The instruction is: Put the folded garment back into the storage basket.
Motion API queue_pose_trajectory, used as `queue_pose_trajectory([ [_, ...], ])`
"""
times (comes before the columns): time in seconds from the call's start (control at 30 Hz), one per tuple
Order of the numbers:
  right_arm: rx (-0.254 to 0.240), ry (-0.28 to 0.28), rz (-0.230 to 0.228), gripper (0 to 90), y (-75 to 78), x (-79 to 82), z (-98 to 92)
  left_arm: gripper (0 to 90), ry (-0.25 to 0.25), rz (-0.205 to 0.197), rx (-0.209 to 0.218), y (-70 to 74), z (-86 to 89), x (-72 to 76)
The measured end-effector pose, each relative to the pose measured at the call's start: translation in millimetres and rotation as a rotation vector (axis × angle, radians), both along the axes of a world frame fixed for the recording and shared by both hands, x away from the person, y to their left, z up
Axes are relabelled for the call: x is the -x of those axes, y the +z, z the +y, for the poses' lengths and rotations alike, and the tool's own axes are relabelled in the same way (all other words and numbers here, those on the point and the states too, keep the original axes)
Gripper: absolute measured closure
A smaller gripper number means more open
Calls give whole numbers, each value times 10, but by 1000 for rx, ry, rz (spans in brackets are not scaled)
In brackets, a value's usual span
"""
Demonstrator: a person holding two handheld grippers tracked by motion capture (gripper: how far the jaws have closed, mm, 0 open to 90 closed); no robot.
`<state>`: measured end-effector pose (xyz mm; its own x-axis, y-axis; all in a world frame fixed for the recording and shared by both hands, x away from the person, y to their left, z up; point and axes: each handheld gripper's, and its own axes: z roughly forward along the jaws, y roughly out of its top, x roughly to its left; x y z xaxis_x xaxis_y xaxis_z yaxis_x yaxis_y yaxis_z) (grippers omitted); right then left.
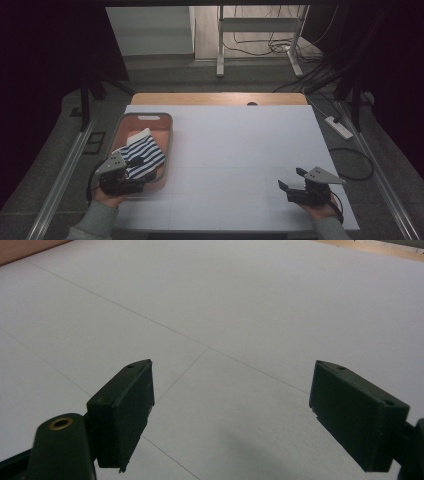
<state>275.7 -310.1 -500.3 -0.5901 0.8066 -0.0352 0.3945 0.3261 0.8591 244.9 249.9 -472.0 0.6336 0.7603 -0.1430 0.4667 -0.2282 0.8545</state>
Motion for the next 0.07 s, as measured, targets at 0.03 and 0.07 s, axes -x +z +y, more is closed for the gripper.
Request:
queue_pose_trajectory([
  [0.03,0,0,-2,185,2,2,0,259,1,2,2,-5,5,-1],
  [0.07,0,1,-3,185,5,5,0,259,0,3,1,-11,5,-2],
])
